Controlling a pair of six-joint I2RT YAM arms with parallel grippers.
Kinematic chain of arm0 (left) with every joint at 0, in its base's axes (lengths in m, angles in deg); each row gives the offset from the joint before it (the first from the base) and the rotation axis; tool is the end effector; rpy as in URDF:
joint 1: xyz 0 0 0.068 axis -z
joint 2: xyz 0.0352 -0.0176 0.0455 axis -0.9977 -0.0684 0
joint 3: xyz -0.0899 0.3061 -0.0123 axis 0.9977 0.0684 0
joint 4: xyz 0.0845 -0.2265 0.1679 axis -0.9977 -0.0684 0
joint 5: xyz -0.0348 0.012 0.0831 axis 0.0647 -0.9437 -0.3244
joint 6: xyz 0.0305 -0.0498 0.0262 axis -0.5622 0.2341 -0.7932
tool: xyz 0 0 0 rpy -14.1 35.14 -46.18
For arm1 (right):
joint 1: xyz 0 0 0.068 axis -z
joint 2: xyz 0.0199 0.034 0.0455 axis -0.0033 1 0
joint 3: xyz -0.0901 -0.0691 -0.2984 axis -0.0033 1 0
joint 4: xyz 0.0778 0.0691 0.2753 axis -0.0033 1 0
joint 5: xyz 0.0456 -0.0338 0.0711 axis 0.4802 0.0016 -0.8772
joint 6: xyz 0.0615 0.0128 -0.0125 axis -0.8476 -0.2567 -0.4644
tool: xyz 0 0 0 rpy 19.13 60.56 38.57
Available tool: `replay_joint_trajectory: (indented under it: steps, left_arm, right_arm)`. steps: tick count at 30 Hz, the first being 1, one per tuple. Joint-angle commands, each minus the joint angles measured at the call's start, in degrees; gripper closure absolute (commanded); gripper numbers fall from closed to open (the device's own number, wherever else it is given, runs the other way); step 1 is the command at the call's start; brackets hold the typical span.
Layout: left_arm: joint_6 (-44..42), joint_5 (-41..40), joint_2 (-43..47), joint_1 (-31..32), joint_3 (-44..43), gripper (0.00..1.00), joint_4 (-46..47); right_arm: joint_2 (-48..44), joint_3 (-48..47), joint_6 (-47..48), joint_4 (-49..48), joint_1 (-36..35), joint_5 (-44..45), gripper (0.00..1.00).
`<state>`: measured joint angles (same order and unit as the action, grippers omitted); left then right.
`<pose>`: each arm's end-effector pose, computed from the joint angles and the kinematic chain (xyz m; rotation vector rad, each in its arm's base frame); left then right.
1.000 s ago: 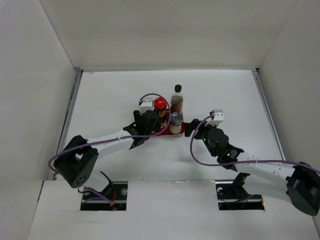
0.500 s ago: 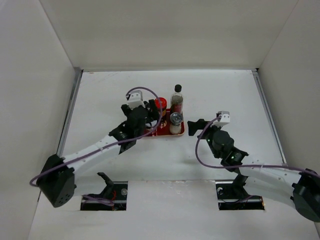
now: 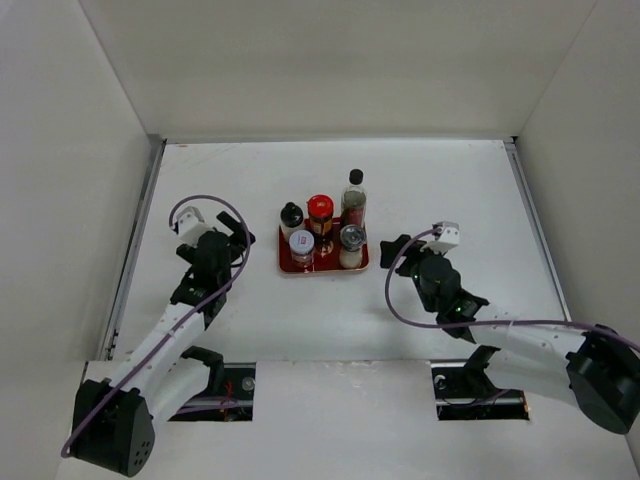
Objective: Organize the condiment bottles
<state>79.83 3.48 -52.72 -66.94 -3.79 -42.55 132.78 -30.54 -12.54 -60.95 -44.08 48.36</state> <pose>0.2065 -0.0457 0.2487 -0.6868 1.7557 -0.2238 0.1820 0.1391 0.2227 0.2146 1.7601 0.4296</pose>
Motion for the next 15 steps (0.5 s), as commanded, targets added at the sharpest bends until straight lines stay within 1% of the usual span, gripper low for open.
replay_joint_trajectory:
  steps: [1,2,5,9,11,12,13,15]
  left_arm:
    - [5.30,4.40,0.98,-3.35,-0.23,0.00,-3.03]
    - [5.65,4.92,0.71,-3.54,-0.58,0.00,-4.52]
    - [5.92,5.72,0.27,-3.10,-1.55,0.00,-7.86]
    - [6.01,6.60,2.64,-3.01,-1.03,0.00,-9.28]
    - [5.83,6.69,4.13,-2.57,-0.41,0.00,-9.10]
    - [5.83,6.69,4.40,-2.40,-0.32,0.00,-9.28]
    - [5.66,6.69,4.40,-2.13,-0.58,0.00,-9.45]
    - [5.39,6.43,3.96,-1.61,-1.11,0.00,-9.98]
  right_arm:
    - [-2.65,0.89,-1.93,-3.63,1.86,1.24,0.13]
    - [-3.71,1.68,-2.11,-3.80,2.74,1.59,0.28]
    - [-6.17,2.83,-3.68,-1.97,6.24,2.04,0.62]
    - [-6.27,1.96,-6.23,2.60,9.51,0.89,0.78]
    - [-5.74,1.16,-6.94,4.54,10.47,0.80,0.79]
    - [-5.56,0.81,-7.12,5.15,10.57,0.80,0.78]
    - [-5.48,0.37,-7.12,5.77,10.57,0.80,0.74]
    - [-5.12,-0.85,-7.12,7.17,10.57,1.59,0.56]
